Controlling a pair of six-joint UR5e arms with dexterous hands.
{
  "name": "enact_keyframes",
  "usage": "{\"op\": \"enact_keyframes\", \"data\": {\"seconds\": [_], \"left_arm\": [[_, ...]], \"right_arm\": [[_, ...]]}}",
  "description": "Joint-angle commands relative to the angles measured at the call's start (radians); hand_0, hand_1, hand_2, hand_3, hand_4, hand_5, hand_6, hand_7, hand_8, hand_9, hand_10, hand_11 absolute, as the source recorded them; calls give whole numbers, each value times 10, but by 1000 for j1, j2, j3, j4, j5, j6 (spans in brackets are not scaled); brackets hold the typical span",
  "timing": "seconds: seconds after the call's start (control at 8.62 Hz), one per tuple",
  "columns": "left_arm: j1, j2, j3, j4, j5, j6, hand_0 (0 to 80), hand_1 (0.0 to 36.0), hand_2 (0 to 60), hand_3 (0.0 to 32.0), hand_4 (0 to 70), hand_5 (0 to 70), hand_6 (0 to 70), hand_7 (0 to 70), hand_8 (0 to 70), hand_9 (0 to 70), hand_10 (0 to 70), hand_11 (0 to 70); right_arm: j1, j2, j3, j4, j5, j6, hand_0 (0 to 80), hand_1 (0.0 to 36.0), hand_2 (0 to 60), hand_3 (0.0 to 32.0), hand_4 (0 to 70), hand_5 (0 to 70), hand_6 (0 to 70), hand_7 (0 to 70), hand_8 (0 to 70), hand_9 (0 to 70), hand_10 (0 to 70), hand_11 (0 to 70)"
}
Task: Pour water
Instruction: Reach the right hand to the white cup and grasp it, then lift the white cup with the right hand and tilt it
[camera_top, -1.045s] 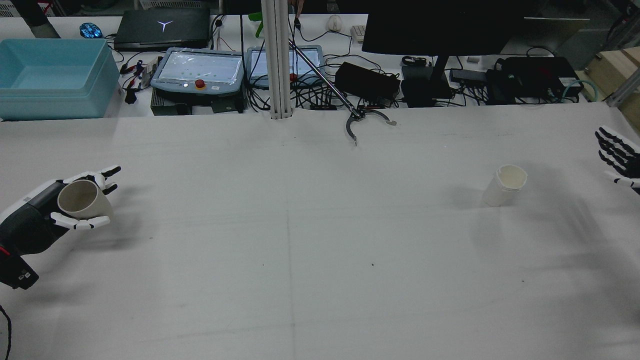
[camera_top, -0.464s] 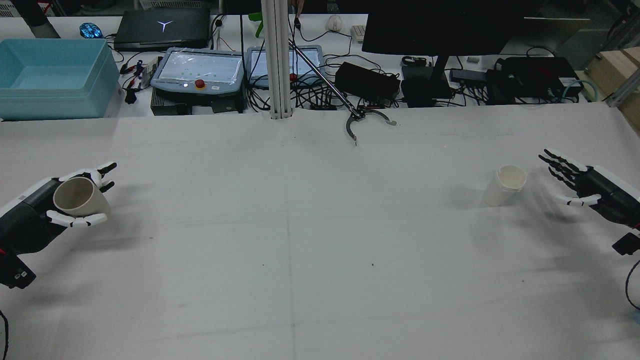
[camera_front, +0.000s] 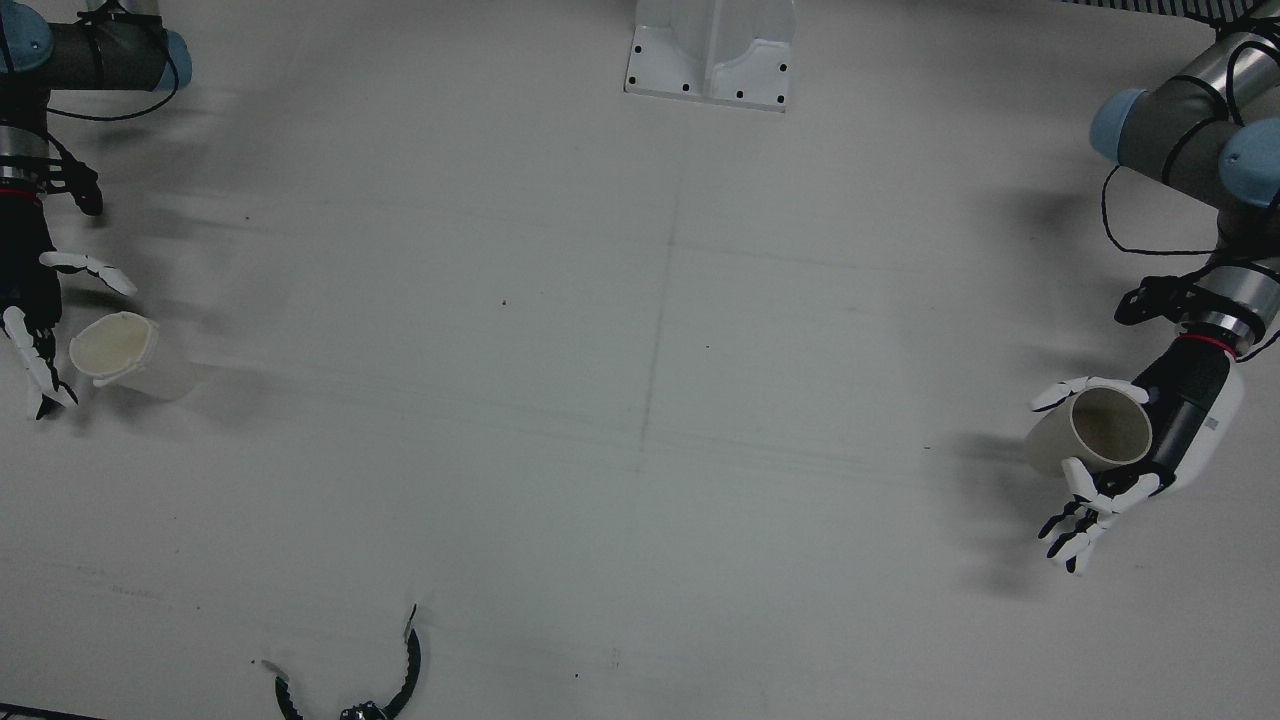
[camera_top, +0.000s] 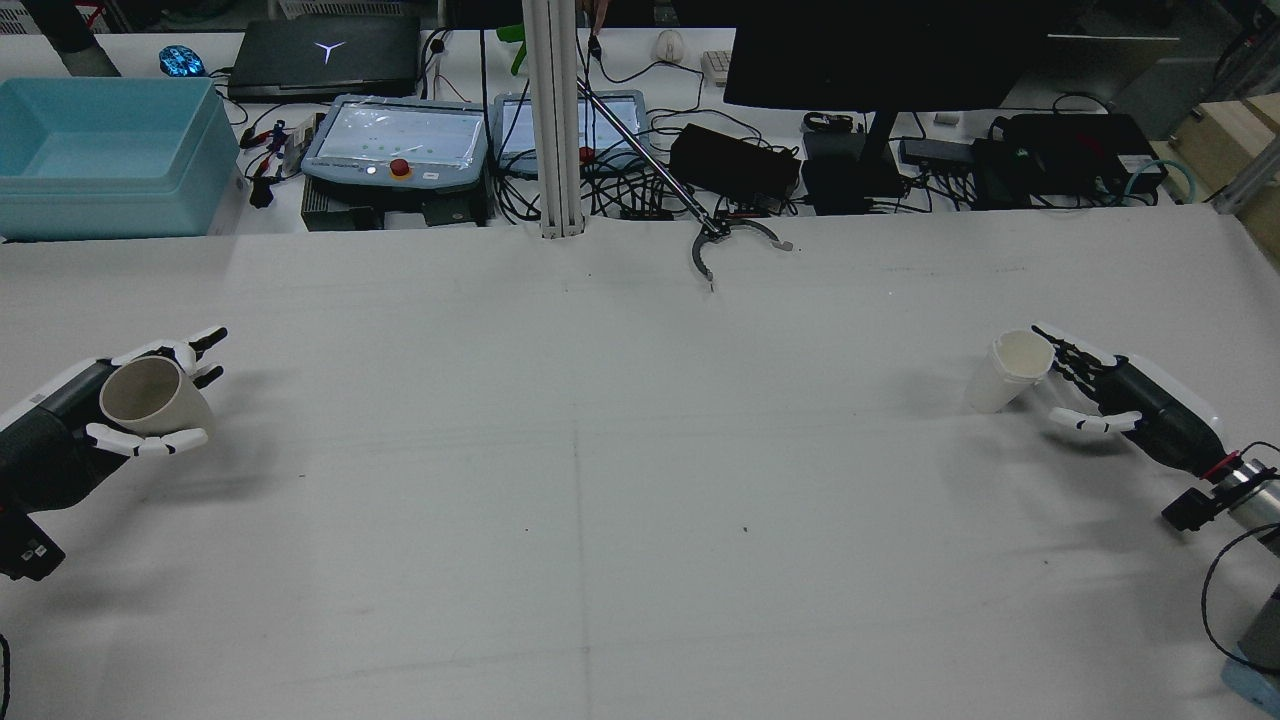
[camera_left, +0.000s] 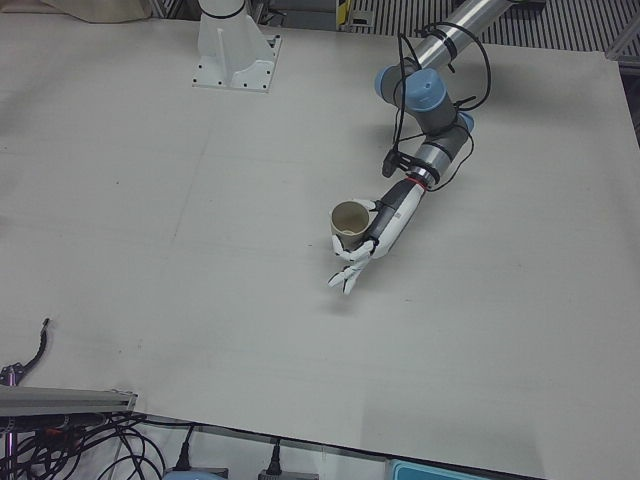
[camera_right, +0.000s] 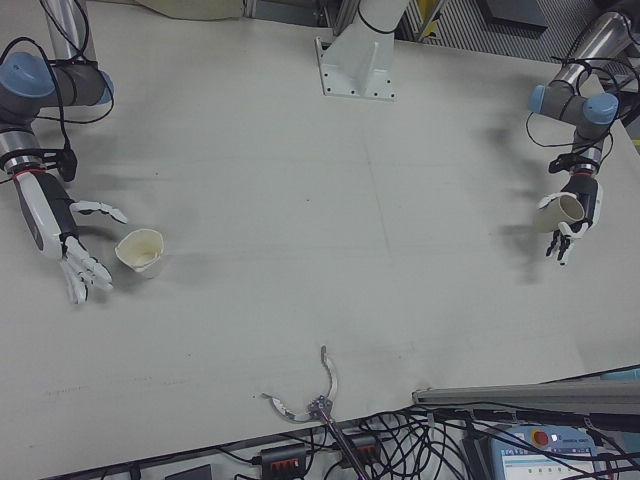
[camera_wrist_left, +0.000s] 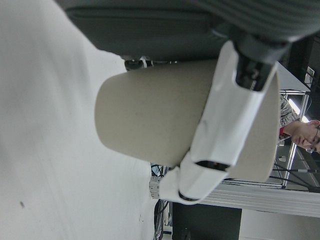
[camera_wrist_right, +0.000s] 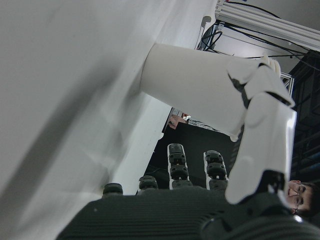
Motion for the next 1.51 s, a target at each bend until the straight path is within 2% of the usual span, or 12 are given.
{"op": "enact_keyframes", "data": {"seconds": [0.0,0.35,0.46,0.58,0.7,0.81,0.93,1.04,1.28,1.39], "left_arm": [[0,20,2,-8,0,-12,800,360,600,0,258,700,106,100,22,6,60,135],[0,32,5,-25,0,-15,800,360,600,0,254,700,106,100,23,6,63,138],[-2,32,7,-25,0,-16,800,360,600,0,254,700,106,99,23,5,63,138],[-2,34,7,-25,0,-16,800,360,600,0,251,700,106,99,24,5,63,139],[0,50,5,-37,0,-16,800,360,600,0,246,700,104,97,23,5,63,139],[0,63,7,-46,0,-16,800,360,600,0,242,700,102,95,23,5,63,139],[0,75,5,-55,0,-16,800,360,600,0,241,700,104,96,23,5,63,139],[1,73,-1,-55,1,-16,800,360,600,0,239,700,104,96,23,5,63,139],[12,60,-28,-35,5,1,800,360,600,0,248,700,105,99,21,5,61,136],[29,31,-48,9,5,1,800,360,600,0,258,700,107,101,21,6,60,134]], "right_arm": [[-76,27,30,-20,92,-8,535,263,277,0,86,63,136,192,17,24,0,0],[-78,60,33,-31,95,-21,545,279,316,0,114,68,156,239,21,33,0,0],[-79,72,44,-79,122,-17,548,284,332,0,127,70,164,260,22,38,0,0],[-81,74,91,-131,132,-21,578,317,391,0,159,86,217,386,42,98,0,0],[-84,75,131,-199,133,-20,599,339,416,0,153,100,250,450,84,153,0,0],[-88,78,156,-242,133,-20,775,360,523,0,213,152,393,676,290,436,0,0],[-87,89,159,-244,135,-20,800,360,600,0,223,185,464,700,419,597,0,0],[-76,90,214,-252,135,-20,800,360,600,0,204,207,501,700,482,682,0,0],[3,81,417,-424,126,-23,800,360,600,0,217,216,498,700,448,628,0,0],[34,86,484,-492,123,-23,800,360,600,0,244,217,502,700,441,615,0,0]]}}
